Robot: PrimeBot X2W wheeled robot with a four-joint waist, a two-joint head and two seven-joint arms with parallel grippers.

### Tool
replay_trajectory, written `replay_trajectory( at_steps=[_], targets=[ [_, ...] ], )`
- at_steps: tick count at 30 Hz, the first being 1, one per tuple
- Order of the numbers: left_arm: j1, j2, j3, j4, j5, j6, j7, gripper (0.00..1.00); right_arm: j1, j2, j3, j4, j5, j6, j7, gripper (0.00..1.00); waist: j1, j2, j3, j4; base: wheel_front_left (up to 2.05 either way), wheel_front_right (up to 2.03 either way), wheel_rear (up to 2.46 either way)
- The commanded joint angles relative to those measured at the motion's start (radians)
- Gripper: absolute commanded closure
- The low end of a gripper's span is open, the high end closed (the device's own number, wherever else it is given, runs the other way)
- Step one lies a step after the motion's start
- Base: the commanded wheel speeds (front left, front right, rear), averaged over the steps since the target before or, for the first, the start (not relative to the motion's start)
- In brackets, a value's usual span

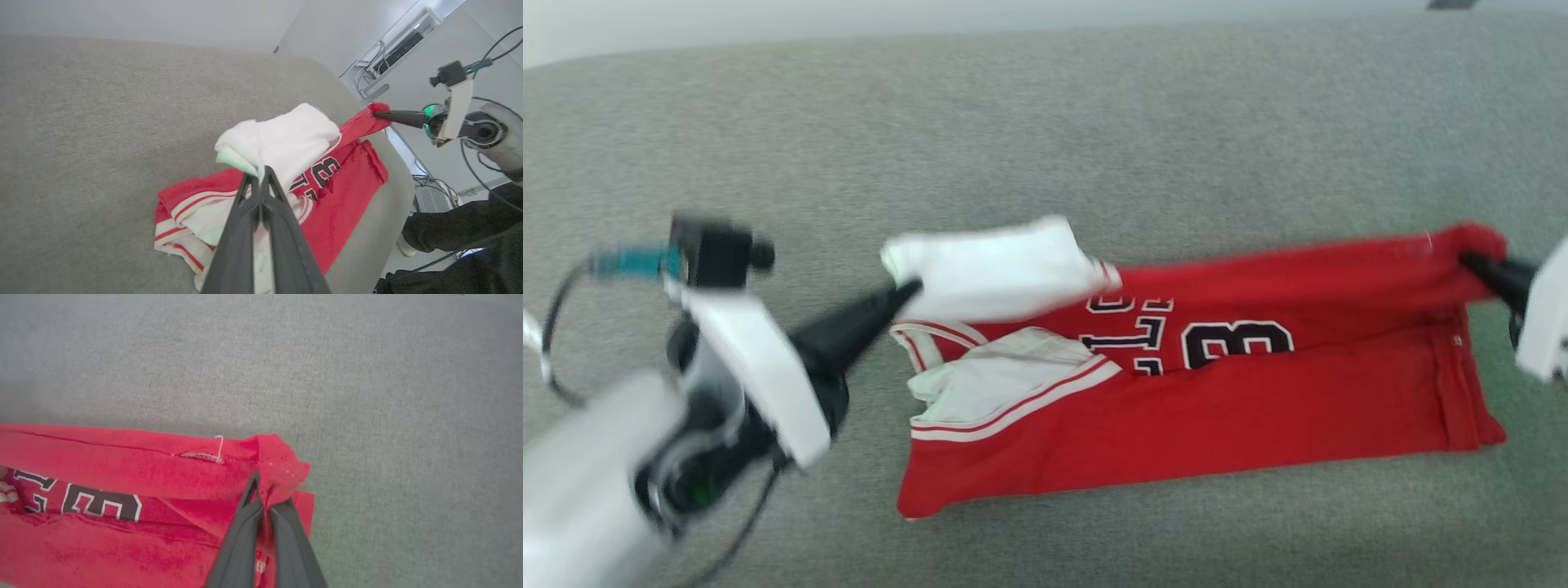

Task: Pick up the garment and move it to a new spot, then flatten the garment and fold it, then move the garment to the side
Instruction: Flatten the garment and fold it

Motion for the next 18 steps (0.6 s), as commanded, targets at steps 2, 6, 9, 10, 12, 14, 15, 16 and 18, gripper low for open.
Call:
replay_trajectory(
  at_steps=[2,6,9,10,12,14,15,16,18],
  targets=[
    [0.076,0.018,-0.008,-0.054,0.007,0.020,-0.053,1.00,0.082,-0.014,-0.036,-0.042,0.002,0.000,-0.016,1.00,0.0000,0.0000,-0.014,0.020,0.00,0.00,0.00],
    [0.177,0.035,-0.027,-0.106,0.014,0.054,-0.122,1.00,0.197,-0.011,-0.116,-0.092,-0.015,0.000,-0.030,1.00,0.0000,0.0000,-0.002,0.021,0.00,0.00,0.00],
    [0.220,0.036,-0.047,-0.093,0.029,0.072,-0.143,1.00,0.251,0.013,-0.172,-0.114,-0.035,0.000,-0.028,1.00,0.0000,0.0000,0.014,0.020,0.00,0.00,0.00],
    [0.226,0.032,-0.055,-0.083,0.041,0.076,-0.144,1.00,0.262,0.021,-0.186,-0.120,-0.044,0.000,-0.023,1.00,0.0000,0.0000,0.020,0.019,0.00,0.00,0.00],
    [0.234,0.011,-0.060,-0.056,0.034,0.077,-0.152,1.00,0.274,0.043,-0.218,-0.120,-0.057,0.000,-0.019,1.00,0.0000,0.0000,0.031,0.016,0.00,0.00,0.00],
    [0.226,-0.007,-0.072,-0.019,0.054,0.076,-0.152,1.00,0.277,0.068,-0.240,-0.111,-0.073,0.000,-0.017,1.00,0.0000,0.0000,0.041,0.013,0.00,0.00,0.00],
    [0.224,-0.023,-0.073,-0.001,0.051,0.071,-0.156,1.00,0.276,0.084,-0.249,-0.107,-0.079,0.000,-0.014,1.00,0.0000,0.0000,0.045,0.012,0.00,0.00,0.00],
    [0.218,-0.036,-0.075,0.017,0.053,0.067,-0.156,1.00,0.273,0.097,-0.256,-0.103,-0.086,0.000,-0.012,1.00,0.0000,0.0000,0.049,0.011,0.00,0.00,0.00],
    [0.205,-0.056,-0.083,0.059,0.070,0.063,-0.152,1.00,0.265,0.116,-0.266,-0.089,-0.104,0.000,-0.013,1.00,0.0000,0.0000,0.057,0.008,0.00,0.00,0.00]
  ],
)
